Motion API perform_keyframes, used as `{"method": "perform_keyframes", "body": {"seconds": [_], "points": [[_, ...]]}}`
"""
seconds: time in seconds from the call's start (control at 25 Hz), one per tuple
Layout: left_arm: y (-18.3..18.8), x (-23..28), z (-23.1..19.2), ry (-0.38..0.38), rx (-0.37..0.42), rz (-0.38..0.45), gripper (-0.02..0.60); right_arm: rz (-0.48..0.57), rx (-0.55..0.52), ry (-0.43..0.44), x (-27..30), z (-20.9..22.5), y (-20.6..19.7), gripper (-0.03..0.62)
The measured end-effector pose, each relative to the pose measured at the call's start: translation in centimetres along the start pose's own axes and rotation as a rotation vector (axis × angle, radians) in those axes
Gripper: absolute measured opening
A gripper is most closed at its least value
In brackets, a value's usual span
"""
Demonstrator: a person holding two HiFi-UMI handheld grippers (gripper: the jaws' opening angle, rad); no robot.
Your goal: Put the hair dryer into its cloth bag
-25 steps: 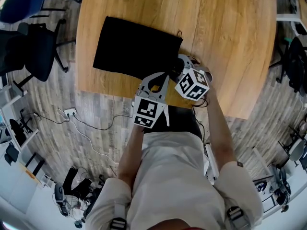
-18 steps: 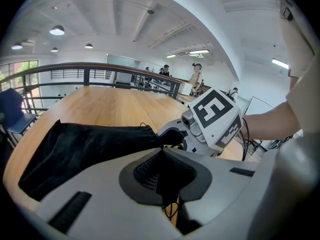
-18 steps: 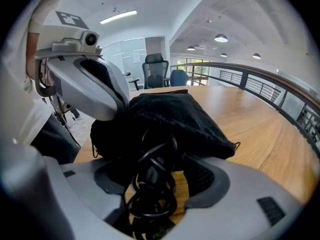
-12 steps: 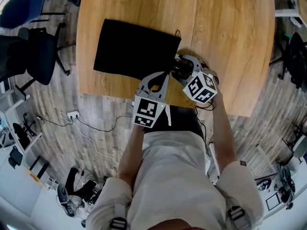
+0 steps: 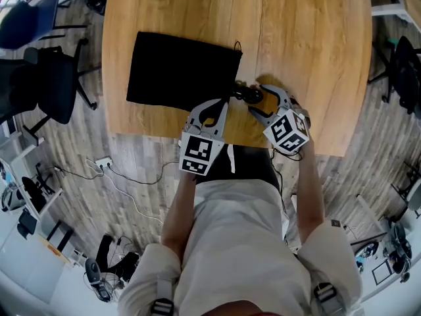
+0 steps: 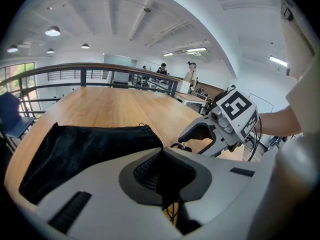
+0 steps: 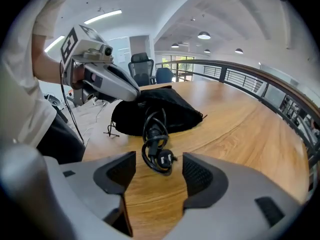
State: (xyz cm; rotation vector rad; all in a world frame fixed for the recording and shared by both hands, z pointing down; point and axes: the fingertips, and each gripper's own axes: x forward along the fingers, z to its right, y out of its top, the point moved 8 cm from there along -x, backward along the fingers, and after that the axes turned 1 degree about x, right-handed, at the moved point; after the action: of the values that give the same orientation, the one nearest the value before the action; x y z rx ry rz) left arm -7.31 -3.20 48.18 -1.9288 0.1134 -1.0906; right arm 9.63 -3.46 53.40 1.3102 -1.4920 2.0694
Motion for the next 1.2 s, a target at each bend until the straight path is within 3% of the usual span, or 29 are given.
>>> {"method": "perform_keyframes", "body": {"seconds": [0.2, 0.36, 0.44, 1.2], "points": [[0.0, 0.2, 0.0, 0.0, 0.006, -0.004, 0.025, -0.026, 0.026, -0.023, -0.2, -0.2, -1.5, 0.285], [0.1, 0.1, 0.1, -0.001, 0.009, -0.006, 0.025, -0.034, 0.025, -0.08, 0.0, 0.1, -2.0, 0.152], [0.1, 0.1, 0.1, -0.001, 0.01, -0.006, 0.025, -0.032, 0.025, -0.084, 0.1, 0.2, -2.0, 0.12], [0.5, 0.0, 0.3, -0.007, -0.001, 0.012, 0.025, 0.059, 0.009, -0.062, 1.2, 0.4, 1.7, 0.104]]}}
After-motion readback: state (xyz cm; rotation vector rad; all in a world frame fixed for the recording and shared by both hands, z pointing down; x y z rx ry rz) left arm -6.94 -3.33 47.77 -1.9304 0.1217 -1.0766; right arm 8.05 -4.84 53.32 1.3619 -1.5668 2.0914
